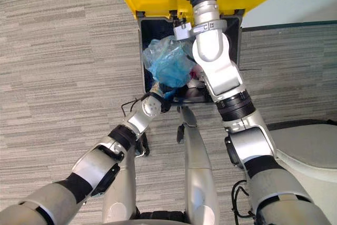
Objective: Gather rubbish on tea table into small bin, then transfer packed bag to large trash can.
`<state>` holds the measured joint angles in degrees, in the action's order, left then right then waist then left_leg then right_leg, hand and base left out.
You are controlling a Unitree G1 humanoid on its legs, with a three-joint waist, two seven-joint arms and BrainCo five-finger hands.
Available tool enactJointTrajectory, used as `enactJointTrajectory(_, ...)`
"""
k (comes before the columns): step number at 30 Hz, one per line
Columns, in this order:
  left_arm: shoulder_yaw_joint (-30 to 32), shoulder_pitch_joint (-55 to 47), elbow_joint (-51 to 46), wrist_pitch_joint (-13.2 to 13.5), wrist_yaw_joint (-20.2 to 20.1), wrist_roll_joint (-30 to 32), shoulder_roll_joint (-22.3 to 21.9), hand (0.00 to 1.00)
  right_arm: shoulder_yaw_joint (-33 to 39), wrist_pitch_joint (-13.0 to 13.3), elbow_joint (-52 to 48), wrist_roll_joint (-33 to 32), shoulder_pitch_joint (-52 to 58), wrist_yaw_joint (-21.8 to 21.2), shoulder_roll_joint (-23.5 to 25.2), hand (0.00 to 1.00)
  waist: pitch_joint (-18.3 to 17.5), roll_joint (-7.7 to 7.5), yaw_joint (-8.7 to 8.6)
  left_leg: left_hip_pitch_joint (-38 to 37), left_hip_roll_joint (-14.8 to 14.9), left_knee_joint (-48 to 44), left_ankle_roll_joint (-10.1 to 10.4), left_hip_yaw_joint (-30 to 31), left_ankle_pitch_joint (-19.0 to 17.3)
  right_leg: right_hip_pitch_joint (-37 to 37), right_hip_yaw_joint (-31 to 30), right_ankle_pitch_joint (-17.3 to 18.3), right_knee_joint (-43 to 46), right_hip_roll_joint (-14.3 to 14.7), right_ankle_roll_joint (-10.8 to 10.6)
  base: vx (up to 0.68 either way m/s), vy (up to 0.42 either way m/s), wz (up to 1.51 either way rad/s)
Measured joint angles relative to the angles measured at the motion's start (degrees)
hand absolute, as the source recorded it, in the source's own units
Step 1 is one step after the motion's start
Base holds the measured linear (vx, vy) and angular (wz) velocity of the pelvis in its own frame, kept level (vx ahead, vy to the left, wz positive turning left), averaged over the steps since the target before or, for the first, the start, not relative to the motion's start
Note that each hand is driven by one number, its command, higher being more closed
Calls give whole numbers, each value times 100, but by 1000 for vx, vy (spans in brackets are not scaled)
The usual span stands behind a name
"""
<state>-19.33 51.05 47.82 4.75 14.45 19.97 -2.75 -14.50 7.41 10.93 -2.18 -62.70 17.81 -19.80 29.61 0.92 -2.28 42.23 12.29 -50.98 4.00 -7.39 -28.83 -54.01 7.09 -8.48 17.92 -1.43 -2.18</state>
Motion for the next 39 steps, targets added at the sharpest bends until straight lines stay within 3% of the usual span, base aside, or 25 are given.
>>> enactJointTrajectory(10, 150, -43, -66, -61, 56, 61, -162, 0, -102, 4, 0, 53, 60, -9, 27, 0, -2, 1, 4, -52, 6, -11, -16, -22, -17, 45, -15, 0, 0, 0, 1, 22, -7, 0)
enactJointTrajectory(22, 25, -602, -843, -49, 51, 34, -126, 0, 45, -3, -279, 276, 1177, -88, 8, 0, -11, 8, 113, -771, -42, 188, -9, 39, -2, 752, 81, 75, -5, -75, 71, 14, -11, 7)
enactJointTrajectory(25, -243, -940, -1409, 30, 10, -185, 143, 0, 223, 5, -454, 289, 1693, -172, -5, 0, -14, 7, 164, -1115, -83, 409, 26, 84, 74, 1044, 144, 154, -4, -117, 157, 25, -36, 17)
enactJointTrajectory(30, -300, -1697, -2347, 389, -108, -731, 692, 0, 545, 56, -724, 507, 2685, -193, -58, 0, -46, 8, 235, -1811, -251, 1058, 76, 160, 333, 1555, 254, 348, -5, -285, 151, 45, -53, 25)
enactJointTrajectory(31, -295, -1910, -2491, 463, -188, -863, 846, 0, 594, 85, -723, 511, 2914, -205, -71, 0, -102, 16, 307, -1931, -269, 1179, 97, 162, 384, 1637, 261, 385, -7, -295, 123, 57, -52, 14)
enactJointTrajectory(34, -275, -2838, -2947, 704, -365, -1265, 1471, 0, 706, 126, -618, 605, 3612, -332, -99, 0, -406, 19, 307, -2309, -387, 1674, 132, 237, 590, 1857, 339, 506, -10, -385, 124, 76, -62, 23)
enactJointTrajectory(36, -50, -3592, -2998, 824, -571, -1515, 1848, 0, 798, 132, -98, 730, 3914, -448, -119, 0, -539, 36, 298, -2713, -437, 1980, 139, 285, 677, 2167, 391, 605, -25, -404, 67, 70, -35, 15)
enactJointTrajectory(39, 352, -4301, -2961, 869, -721, -1727, 2027, 0, 898, 129, 353, 759, 4350, -585, -265, 0, -659, 44, 306, -3046, -465, 2321, 89, 422, 729, 2521, 521, 668, -224, -419, 0, 24, -41, 23)
